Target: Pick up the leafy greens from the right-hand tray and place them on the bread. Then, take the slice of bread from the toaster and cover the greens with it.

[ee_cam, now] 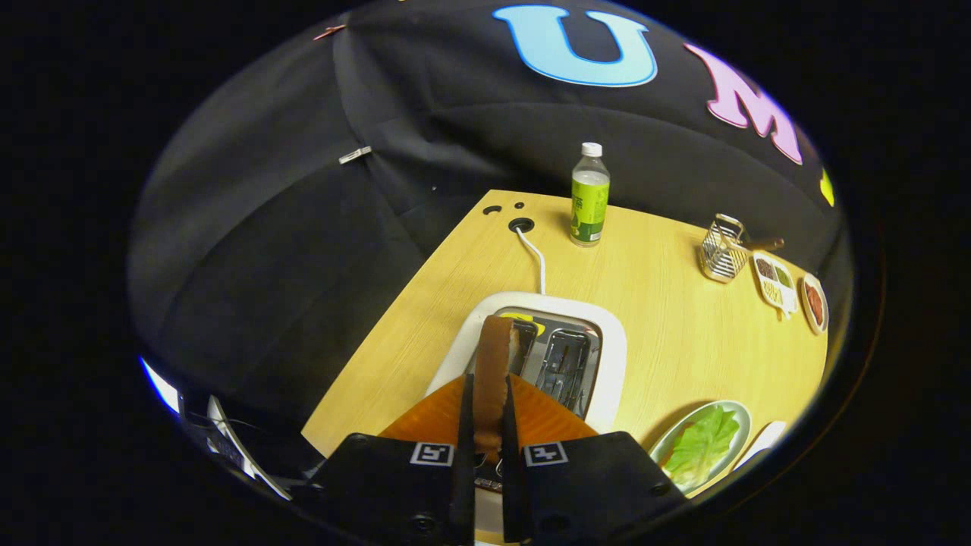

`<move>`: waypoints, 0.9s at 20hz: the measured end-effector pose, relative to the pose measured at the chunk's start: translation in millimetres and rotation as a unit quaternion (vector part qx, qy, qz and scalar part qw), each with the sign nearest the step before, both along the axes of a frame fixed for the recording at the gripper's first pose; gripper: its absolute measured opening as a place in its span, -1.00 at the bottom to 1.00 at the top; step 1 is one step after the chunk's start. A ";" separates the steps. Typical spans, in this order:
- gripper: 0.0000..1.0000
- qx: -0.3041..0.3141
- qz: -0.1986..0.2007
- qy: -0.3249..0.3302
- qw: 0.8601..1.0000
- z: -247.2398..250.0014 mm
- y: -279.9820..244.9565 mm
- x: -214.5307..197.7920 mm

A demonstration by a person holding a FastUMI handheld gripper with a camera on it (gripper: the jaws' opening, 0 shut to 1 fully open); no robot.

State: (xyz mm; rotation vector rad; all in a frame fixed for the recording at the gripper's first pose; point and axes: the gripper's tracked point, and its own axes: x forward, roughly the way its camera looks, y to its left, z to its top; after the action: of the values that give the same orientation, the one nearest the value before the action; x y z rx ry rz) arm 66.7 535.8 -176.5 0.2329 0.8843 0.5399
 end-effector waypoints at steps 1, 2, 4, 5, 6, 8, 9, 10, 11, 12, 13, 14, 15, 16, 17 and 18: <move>-0.71 0.006 -0.002 0.004 1.000 1.0 -0.2 -1.4; -0.72 0.011 -0.005 0.006 1.000 2.0 -0.7 -1.7; -0.76 0.023 -0.010 0.003 1.000 11.3 -3.9 -3.3; -0.75 0.030 -0.013 -0.002 0.999 19.0 -6.2 -3.3; -0.76 0.039 -0.016 -0.007 0.999 26.8 -8.9 -2.8; -0.76 0.056 -0.020 -0.011 0.998 43.4 -15.1 -3.1; -0.76 0.068 -0.021 -0.010 0.997 51.2 -18.3 -3.2; -0.76 0.081 -0.021 -0.009 0.996 61.1 -20.6 -4.7; -0.76 0.092 -0.021 -0.013 0.995 69.7 -24.3 -4.2; -0.76 0.102 -0.021 -0.022 0.994 79.5 -31.5 -1.7; -0.76 0.112 -0.021 -0.032 0.993 90.9 -37.8 -0.9; -0.76 0.115 -0.022 -0.046 0.992 102.0 -47.5 -2.1; -0.76 0.117 -0.021 -0.063 0.991 111.6 -59.5 -1.7; -0.76 0.118 -0.020 -0.080 0.990 121.9 -72.2 -3.8; -0.76 0.117 -0.019 -0.096 0.988 130.2 -86.6 -5.3; -0.76 0.112 -0.019 -0.110 0.987 135.5 -103.2 -8.2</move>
State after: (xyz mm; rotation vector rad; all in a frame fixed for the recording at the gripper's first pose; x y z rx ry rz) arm 58.6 432.6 -41.0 0.3857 0.6033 0.6176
